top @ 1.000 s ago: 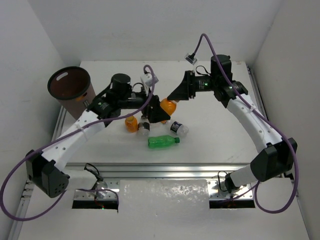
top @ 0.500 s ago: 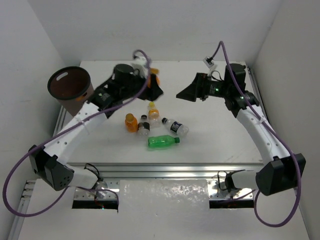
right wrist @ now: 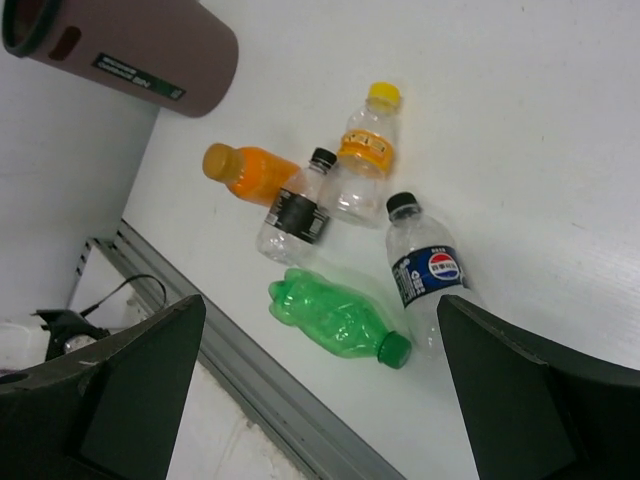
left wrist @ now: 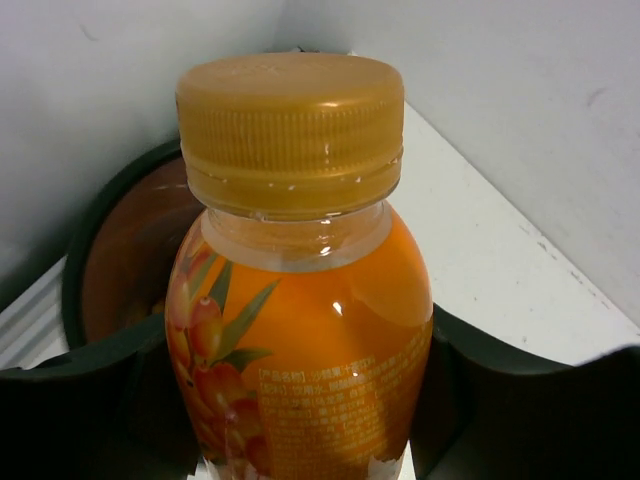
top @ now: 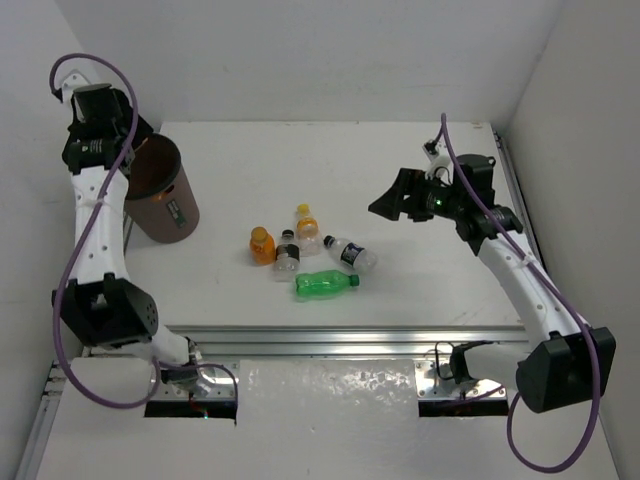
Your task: Put the plastic bottles in the bin
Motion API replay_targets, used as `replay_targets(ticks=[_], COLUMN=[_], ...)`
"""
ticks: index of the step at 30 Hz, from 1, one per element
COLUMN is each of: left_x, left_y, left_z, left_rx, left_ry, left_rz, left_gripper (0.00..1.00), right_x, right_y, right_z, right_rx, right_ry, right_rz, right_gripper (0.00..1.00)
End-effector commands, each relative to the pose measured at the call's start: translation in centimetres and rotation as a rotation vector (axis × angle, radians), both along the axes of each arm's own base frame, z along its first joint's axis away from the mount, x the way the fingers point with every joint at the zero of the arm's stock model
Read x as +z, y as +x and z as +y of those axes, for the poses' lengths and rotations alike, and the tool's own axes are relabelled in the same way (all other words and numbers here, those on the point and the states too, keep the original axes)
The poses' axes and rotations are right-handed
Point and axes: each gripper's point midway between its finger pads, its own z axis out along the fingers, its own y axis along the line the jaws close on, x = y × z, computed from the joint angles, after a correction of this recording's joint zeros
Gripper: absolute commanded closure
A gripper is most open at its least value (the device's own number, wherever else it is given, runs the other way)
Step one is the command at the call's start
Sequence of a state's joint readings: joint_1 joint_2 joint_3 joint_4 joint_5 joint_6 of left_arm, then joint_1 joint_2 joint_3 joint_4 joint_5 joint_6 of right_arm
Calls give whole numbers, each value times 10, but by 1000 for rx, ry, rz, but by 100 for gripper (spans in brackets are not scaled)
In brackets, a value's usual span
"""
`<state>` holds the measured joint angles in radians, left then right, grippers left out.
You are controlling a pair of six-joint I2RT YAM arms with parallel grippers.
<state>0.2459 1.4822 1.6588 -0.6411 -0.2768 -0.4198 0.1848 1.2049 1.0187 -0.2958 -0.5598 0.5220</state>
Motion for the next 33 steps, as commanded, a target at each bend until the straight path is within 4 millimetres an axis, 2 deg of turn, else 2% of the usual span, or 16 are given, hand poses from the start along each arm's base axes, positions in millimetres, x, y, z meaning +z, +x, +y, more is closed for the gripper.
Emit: replay_targets(ticks=[1,2,3,7,8,10,11,13,15,18,22,25,27,29,32,33], left_x=[-24,-28,-32,-29,-16,0,4,14,19,40,43,26,22,6,1,4], left_y=[33,35,33,21,15,5,0,-10,-16,-30,-46,-54,-58,-56,-57,-59], left_z=[-1,0,3,6,4,4,5,3,-3,-33,-60,-85,-101,-132,-180,-195], left_rx=[-45,-44,-16,21,20,26,29,23,2,-94,-181,-286,-342,-449,-597,-651], left_ry=[-47,-51,-56,-42,-34,-9,0,20,25,38,49,20,5,-24,-55,-73], left_rz=[55,73,87,49,19,-8,-14,-28,-37,-107,-117,-114,-126,-108,-107,-118], left_gripper=[70,59,39,1,0,0,0,0,0,0,0,0,0,0,1,1], right_x=[-6,-13,-20,-45,-64,-74,-98,-112,-143,-166,-190,-211,-220,-225,-209,-187], right_y=[0,-1,1,9,12,14,14,15,19,21,18,5,2,4,17,22], right_z=[1,1,1,-2,0,15,16,27,23,34,30,18,14,4,-21,-24], right_rx=[35,46,64,60,67,139,160,214,217,273,282,283,278,232,51,-5], right_ry=[-32,-44,-84,-267,-363,-456,-520,-608,-710,-771,-832,-871,-890,-900,-910,-875], right_rz=[-37,-20,-27,-28,-10,-39,14,17,71,107,187,247,271,300,286,238], right_gripper=[1,1,1,1,1,1,1,2,3,10,18,33,38,56,70,71])
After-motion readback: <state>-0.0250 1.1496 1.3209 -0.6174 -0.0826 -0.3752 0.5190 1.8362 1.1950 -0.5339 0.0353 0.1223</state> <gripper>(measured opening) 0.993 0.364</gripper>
